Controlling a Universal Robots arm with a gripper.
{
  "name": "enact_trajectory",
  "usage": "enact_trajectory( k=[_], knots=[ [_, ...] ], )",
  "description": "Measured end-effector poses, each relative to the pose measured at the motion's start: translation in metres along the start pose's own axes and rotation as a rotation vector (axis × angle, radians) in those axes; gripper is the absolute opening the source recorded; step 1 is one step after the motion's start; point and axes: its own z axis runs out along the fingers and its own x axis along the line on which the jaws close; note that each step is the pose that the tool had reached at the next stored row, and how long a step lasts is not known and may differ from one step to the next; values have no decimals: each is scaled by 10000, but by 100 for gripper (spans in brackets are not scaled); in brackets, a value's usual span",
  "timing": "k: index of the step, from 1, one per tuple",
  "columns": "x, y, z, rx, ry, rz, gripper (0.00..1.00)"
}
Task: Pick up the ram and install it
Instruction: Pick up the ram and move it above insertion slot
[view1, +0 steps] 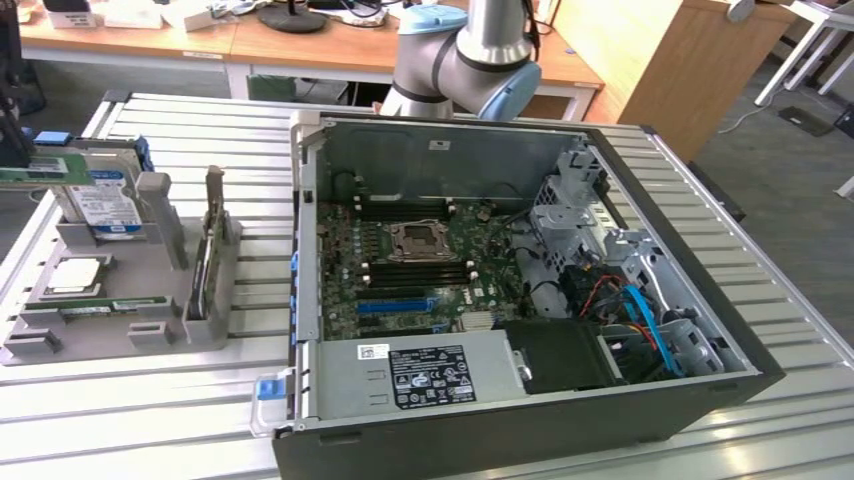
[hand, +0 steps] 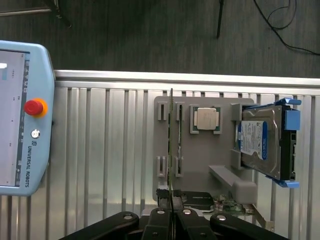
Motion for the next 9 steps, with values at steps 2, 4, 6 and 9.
enact_trajectory(
  k=[2, 4, 6, 9],
  knots=[
    [0, -34, 0, 0, 0, -1, 12],
    [1, -77, 0, 1, 0, 0, 12],
    [1, -117, 1, 2, -2, 0, 12],
    [1, -197, -1, 1, -1, 1, 12]
  ],
)
